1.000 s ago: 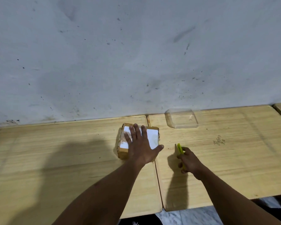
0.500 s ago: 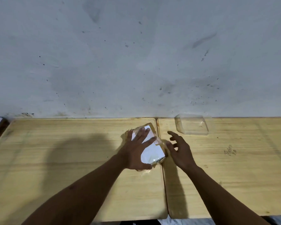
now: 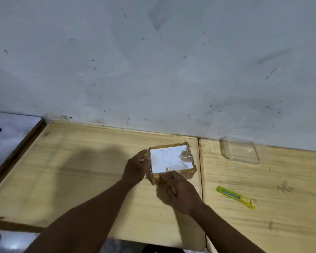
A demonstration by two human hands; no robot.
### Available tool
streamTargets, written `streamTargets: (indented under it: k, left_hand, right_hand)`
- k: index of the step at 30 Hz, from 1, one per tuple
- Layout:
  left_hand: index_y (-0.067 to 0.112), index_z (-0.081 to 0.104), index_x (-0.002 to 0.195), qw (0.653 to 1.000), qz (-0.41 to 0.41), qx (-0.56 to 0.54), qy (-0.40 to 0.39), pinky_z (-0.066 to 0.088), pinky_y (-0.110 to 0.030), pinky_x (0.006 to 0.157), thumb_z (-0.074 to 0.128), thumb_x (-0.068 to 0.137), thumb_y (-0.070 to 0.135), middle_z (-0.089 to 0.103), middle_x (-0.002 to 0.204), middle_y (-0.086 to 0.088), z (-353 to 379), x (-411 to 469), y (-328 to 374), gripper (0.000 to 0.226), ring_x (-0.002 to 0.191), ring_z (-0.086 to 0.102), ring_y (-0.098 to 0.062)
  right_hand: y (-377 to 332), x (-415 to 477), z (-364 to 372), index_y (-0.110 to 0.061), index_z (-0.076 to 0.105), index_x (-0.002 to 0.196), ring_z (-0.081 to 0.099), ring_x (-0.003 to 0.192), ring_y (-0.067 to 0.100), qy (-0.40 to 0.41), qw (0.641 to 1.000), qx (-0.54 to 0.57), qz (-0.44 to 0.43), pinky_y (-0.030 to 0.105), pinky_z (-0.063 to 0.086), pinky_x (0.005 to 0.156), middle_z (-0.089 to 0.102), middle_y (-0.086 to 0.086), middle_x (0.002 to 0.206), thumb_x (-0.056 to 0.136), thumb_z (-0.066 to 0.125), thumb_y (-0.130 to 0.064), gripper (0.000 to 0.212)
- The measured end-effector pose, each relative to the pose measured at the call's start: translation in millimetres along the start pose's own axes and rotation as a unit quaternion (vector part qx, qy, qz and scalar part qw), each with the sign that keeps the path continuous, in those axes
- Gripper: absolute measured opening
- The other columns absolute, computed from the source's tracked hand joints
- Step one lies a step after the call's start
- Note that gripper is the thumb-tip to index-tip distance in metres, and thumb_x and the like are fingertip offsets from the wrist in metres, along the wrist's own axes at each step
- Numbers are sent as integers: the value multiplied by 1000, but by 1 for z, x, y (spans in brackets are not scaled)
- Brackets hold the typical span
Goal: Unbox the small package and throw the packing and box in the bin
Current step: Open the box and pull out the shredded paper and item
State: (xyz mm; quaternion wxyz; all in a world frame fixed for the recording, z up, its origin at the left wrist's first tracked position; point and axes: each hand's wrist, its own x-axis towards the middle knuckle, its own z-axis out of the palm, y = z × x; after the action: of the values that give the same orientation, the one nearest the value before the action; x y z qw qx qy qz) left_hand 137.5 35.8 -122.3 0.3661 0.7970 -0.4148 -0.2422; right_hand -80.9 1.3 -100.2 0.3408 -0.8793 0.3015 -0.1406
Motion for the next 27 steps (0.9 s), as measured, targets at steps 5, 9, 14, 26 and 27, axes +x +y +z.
streamTargets:
  k: [5,9,14,26,27]
  left_hand:
    - [31,68,107,989,-40,-142,-5,51,-37,85,53,97,28,71,99,1,15,0,23,18,91,65,-18]
    - [39,65,94,964,-87,-242,-69,48,-39,75,47,92,49,66,94,4,17,7,31,20,81,59,-15]
    - [35,64,111,939,-101,-305,-119,48,-43,81,46,86,64,69,109,5,20,11,32,42,99,65,-20]
    - [37,59,130,922,-139,-338,-129,41,-49,106,32,77,89,64,131,3,28,14,20,79,126,56,-19]
    - [36,59,130,925,-131,-335,-124,40,-49,108,30,77,90,64,131,3,27,15,23,81,126,56,-18]
  right_hand:
    - [24,18,-45,-34,49,138,48,119,20,165,983,-76,39,40,49,89,47,-5,134,72,59,-52,69]
    - [46,31,-65,-31,29,152,27,145,22,-19,988,-88,128,37,40,105,13,1,163,53,76,-67,115]
    - [51,36,-70,-16,49,142,34,144,23,-4,993,-51,105,28,34,108,29,6,159,75,83,-26,76]
    - [39,55,-96,-36,44,114,70,79,22,112,983,-14,143,40,56,75,72,0,104,81,61,-68,49]
    - [38,60,-98,-37,42,109,70,78,21,135,979,-15,150,39,55,73,73,-1,100,81,59,-71,47]
